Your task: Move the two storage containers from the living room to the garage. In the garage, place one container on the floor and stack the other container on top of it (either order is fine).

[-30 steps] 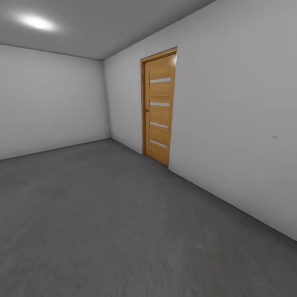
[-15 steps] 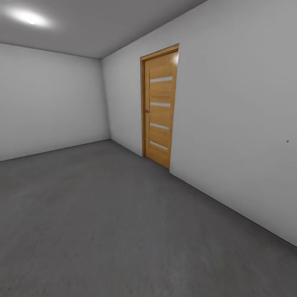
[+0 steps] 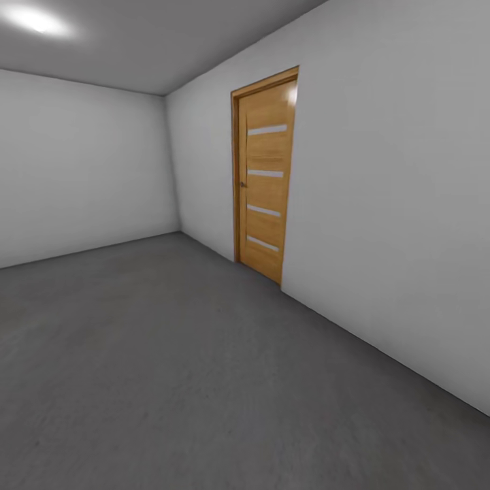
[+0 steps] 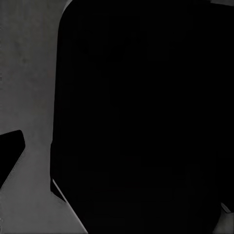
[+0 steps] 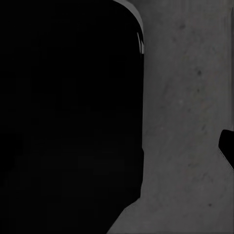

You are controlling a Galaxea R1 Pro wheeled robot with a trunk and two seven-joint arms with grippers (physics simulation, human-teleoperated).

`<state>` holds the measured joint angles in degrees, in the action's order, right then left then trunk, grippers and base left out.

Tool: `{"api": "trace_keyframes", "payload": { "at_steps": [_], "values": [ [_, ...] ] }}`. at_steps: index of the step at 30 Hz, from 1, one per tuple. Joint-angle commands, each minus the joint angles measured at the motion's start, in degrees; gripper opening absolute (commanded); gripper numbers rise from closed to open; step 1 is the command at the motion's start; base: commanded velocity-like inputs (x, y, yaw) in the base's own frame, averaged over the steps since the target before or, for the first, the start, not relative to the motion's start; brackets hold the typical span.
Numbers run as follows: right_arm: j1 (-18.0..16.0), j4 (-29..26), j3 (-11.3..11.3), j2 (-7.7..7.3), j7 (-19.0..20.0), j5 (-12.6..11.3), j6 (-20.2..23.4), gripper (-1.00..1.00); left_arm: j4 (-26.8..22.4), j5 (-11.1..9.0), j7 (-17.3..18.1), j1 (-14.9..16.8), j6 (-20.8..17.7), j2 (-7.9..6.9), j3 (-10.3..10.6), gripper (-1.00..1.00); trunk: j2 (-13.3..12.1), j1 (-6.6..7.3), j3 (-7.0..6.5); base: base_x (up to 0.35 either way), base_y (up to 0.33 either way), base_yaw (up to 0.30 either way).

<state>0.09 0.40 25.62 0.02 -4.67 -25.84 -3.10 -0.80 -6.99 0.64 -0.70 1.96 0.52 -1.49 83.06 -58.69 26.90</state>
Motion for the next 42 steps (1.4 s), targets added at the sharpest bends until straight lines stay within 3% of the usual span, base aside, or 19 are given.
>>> {"api": "trace_keyframes", "payload": {
  "at_steps": [1,21,42],
  "values": [
    [-0.01,0.04,0.48,0.0,-0.08,-0.52,-0.24,1.0,-0.08,-0.5,0.07,-0.04,0.06,0.01,-0.1,1.0,0.01,-0.04,0.03,0.323,0.0,0.0],
    [-0.01,0.04,0.48,0.43,0.01,-0.52,-0.28,1.0,-0.08,-0.39,0.07,-0.02,0.06,0.01,-0.01,1.0,0.01,-0.04,0.03,0.323,0.0,0.007],
    [-0.01,0.04,0.48,0.37,-0.08,-0.61,-1.73,1.0,-0.08,-0.38,0.07,-0.02,0.06,0.01,-0.01,1.0,0.01,-0.04,0.03,0.323,0.0,0.247]
  ]
}}
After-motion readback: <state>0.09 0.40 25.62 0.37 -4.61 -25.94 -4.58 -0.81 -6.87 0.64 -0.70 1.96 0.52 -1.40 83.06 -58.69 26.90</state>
